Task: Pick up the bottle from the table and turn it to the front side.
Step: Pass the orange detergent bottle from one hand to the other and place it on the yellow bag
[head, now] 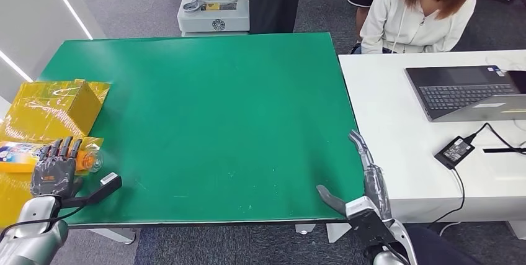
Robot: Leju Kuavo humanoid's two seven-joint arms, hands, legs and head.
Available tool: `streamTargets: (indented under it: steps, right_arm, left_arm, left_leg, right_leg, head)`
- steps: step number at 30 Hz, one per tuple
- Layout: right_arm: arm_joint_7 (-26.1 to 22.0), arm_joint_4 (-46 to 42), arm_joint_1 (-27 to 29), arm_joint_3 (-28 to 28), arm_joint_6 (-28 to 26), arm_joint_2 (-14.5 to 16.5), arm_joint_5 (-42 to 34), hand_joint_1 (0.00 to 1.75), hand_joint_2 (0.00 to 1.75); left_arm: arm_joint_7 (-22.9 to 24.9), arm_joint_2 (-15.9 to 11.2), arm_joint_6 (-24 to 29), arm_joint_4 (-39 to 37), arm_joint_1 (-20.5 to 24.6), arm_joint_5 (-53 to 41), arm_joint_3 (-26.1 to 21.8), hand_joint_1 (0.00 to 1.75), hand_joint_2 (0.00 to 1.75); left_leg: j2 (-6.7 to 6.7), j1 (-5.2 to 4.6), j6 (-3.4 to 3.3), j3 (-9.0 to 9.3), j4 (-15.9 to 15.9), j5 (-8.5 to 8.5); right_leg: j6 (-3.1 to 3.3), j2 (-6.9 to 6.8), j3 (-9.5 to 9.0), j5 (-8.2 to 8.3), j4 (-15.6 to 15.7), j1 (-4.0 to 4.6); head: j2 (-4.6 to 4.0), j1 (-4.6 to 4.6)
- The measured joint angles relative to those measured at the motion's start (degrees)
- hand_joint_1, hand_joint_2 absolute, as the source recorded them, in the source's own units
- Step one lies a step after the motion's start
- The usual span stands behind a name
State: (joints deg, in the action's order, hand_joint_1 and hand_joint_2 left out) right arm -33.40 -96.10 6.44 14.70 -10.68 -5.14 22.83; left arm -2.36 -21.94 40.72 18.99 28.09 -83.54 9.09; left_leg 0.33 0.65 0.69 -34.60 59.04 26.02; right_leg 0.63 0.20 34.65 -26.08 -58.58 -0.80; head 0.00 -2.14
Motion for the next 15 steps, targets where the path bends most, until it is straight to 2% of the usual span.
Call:
streamTargets:
  steps: [4, 7, 9, 12, 15]
  right_arm:
    - [0.2, 0.7, -0.9, 0.1, 0.3, 0.0, -0.3, 0.0, 1.75]
    - [0.3, 1.2, -1.2, 0.2, 0.3, 0.0, -0.6, 0.0, 1.75]
    - [0.3, 1.6, -1.2, 0.4, 0.3, 0.0, -0.8, 0.0, 1.75]
    - [0.3, 1.9, -1.0, 0.4, 0.3, 0.0, -0.8, 0.0, 1.75]
    - [0.3, 1.9, -0.4, 0.4, 0.7, 0.0, -1.0, 0.0, 1.75]
  left_arm:
    - [-1.6, 1.7, 0.0, 1.8, -1.0, 2.2, -2.0, 0.0, 1.75]
    - [-5.6, 4.1, 0.0, 4.6, -2.8, 4.4, -5.0, 0.0, 1.75]
    - [-12.1, 7.3, 0.0, 7.4, -4.6, 6.7, -8.6, 0.0, 1.75]
    - [-23.6, 14.0, 0.0, 10.5, -6.6, 11.6, -16.4, 0.0, 1.75]
    - [-32.0, 19.9, -0.1, 10.9, -7.2, 19.1, -23.4, 0.0, 1.75]
  left_leg:
    - [-0.06, -0.01, 0.0, 0.04, 0.0, 0.0]
    - [-0.17, -0.06, -0.01, 0.05, 0.0, -0.01]
    - [-0.32, -0.12, -0.02, 0.05, 0.0, -0.01]
    - [-0.49, -0.16, -0.04, 0.03, 0.0, 0.0]
    - [-0.49, -0.16, -0.09, 0.02, 0.1, 0.04]
  right_leg:
    - [0.0, -0.09, -0.07, -0.01, 0.0, -0.01]
    - [-0.02, -0.23, -0.11, -0.02, 0.0, -0.06]
    - [-0.08, -0.38, -0.15, -0.06, 0.1, -0.13]
    - [-0.19, -0.55, -0.26, -0.11, 0.1, -0.17]
    - [-0.21, -0.53, -0.27, -0.09, 0.1, -0.16]
  head:
    - [0.0, 0.02]
    - [0.0, 0.01]
    - [0.0, -0.01]
    - [0.0, 0.02]
    - [0.0, 0.01]
